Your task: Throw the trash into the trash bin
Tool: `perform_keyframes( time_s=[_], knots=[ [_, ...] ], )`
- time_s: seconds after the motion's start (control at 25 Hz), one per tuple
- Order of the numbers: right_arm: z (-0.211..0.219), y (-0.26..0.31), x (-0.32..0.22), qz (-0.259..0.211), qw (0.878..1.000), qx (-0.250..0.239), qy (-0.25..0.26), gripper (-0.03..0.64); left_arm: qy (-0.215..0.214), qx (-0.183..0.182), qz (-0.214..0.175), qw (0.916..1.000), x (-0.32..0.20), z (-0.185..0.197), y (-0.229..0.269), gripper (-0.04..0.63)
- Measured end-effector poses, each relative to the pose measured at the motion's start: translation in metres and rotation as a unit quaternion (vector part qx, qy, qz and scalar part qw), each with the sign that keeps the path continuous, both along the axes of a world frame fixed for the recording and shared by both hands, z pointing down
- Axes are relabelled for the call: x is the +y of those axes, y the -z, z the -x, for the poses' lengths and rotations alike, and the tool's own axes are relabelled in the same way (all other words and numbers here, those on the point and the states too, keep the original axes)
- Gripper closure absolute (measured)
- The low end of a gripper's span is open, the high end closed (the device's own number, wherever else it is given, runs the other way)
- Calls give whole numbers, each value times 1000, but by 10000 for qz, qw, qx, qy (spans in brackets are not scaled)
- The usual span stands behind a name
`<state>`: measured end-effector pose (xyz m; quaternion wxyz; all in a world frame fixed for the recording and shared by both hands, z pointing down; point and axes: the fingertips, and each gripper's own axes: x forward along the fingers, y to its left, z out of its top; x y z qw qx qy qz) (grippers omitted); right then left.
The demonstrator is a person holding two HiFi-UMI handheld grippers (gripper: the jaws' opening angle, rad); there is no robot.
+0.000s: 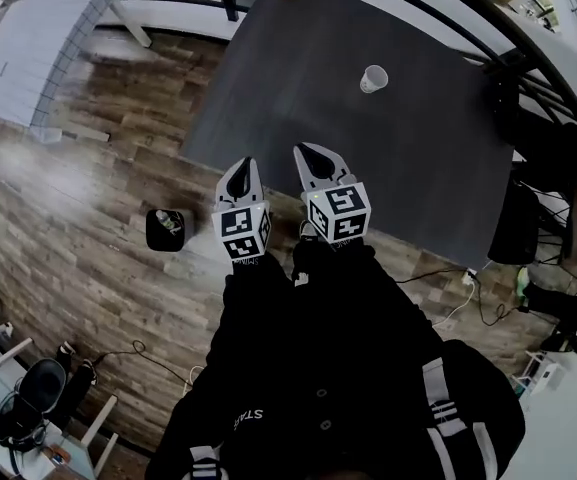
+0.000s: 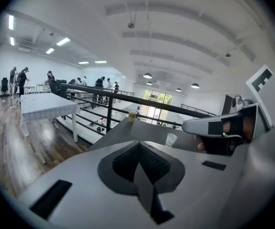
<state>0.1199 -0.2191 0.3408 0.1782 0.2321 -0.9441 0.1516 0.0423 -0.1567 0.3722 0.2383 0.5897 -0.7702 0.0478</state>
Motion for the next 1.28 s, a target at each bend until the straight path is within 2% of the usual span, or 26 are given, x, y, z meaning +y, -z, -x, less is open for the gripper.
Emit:
perform_keyframes(
  time_s=[0.16, 0.32, 0.4, 0.52, 0.88, 1.28],
  knots=[
    [-53, 12, -29, -68, 9988, -38, -479, 601, -234, -77, -78, 9997, -26, -33, 14, 595],
    [-95, 27, -49, -192, 9956, -144, -910, 601, -542, 16, -276, 9981, -55, -64, 30, 595],
    [-117, 35, -58, -250, 9937, -164, -1081, 601, -693, 87, -364, 9969, -70, -84, 38, 595],
    [-147, 49, -75, -320, 9895, -257, -1389, 601, -1042, 7, -482, 9934, -97, -114, 54, 595],
    [-226, 88, -98, -601, 9729, -448, -2186, 601, -1951, -57, -790, 9776, -135, -194, 95, 595],
    [-261, 118, -94, -979, 9586, -426, -2639, 601, -2793, 46, -1117, 9537, -148, -252, 131, 595]
  ],
)
